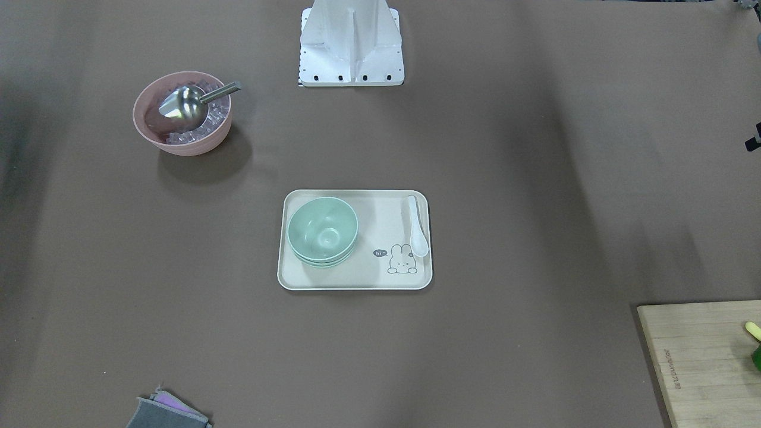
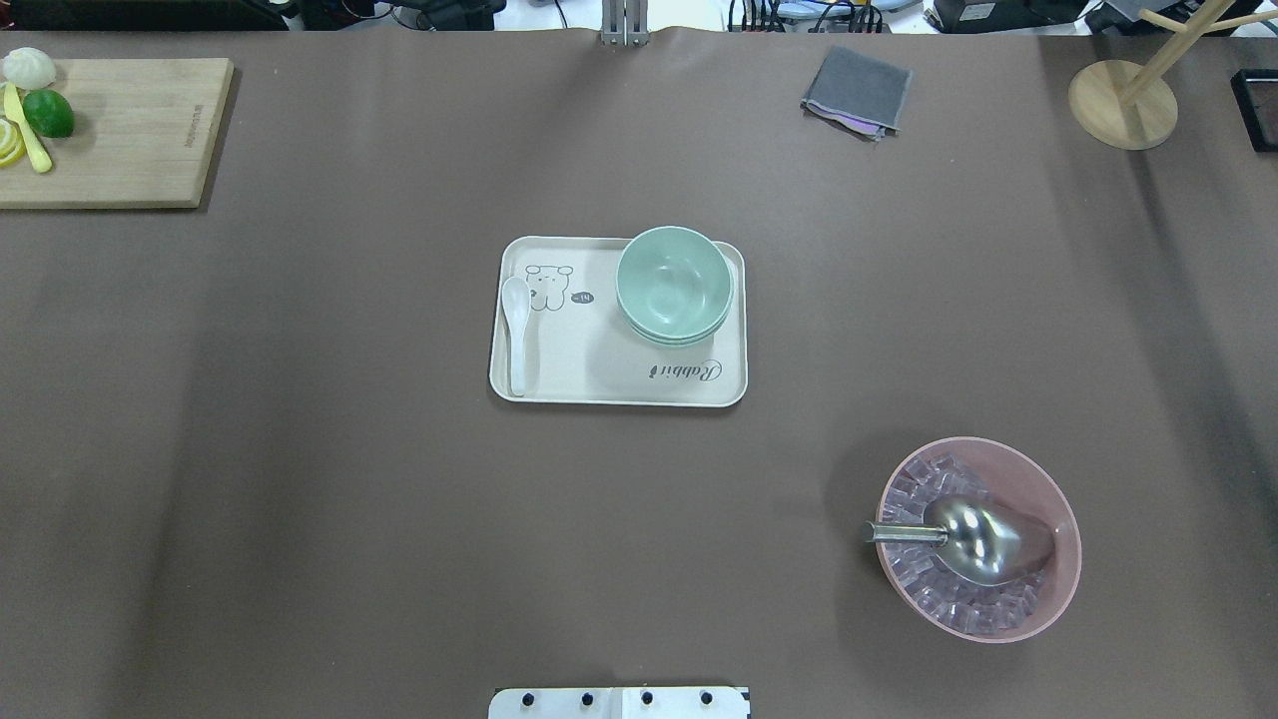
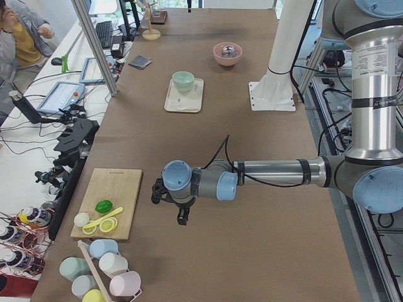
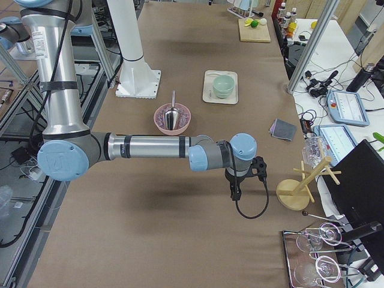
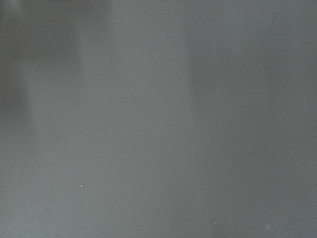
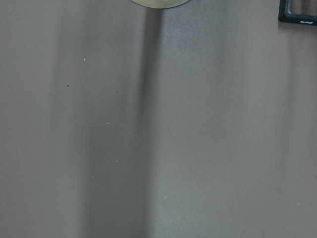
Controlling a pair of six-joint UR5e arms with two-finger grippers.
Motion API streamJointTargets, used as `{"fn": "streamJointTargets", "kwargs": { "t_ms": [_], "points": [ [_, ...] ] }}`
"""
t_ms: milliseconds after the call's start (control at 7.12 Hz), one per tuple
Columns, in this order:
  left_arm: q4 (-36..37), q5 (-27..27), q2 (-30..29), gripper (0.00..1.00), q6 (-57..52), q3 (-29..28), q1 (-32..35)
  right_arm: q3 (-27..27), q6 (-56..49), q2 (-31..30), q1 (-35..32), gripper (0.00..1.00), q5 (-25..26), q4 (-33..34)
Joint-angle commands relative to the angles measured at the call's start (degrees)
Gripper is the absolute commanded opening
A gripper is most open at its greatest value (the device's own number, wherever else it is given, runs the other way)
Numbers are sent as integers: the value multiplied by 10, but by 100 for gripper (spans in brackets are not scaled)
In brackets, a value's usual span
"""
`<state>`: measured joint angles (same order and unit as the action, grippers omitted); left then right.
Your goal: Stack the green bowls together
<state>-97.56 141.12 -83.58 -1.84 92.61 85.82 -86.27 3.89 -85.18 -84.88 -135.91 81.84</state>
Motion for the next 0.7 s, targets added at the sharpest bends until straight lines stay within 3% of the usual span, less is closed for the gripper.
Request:
{"fn": "streamJointTargets", "kwargs": {
  "t_ms": [0,561],
  "points": [
    [-1,2,5,99,4,-2,-1,-15,1,-16,1,100,-7,0],
    [3,2,9,99,3,11,-1,-22,2,-6,10,100,-12,1]
  ]
}}
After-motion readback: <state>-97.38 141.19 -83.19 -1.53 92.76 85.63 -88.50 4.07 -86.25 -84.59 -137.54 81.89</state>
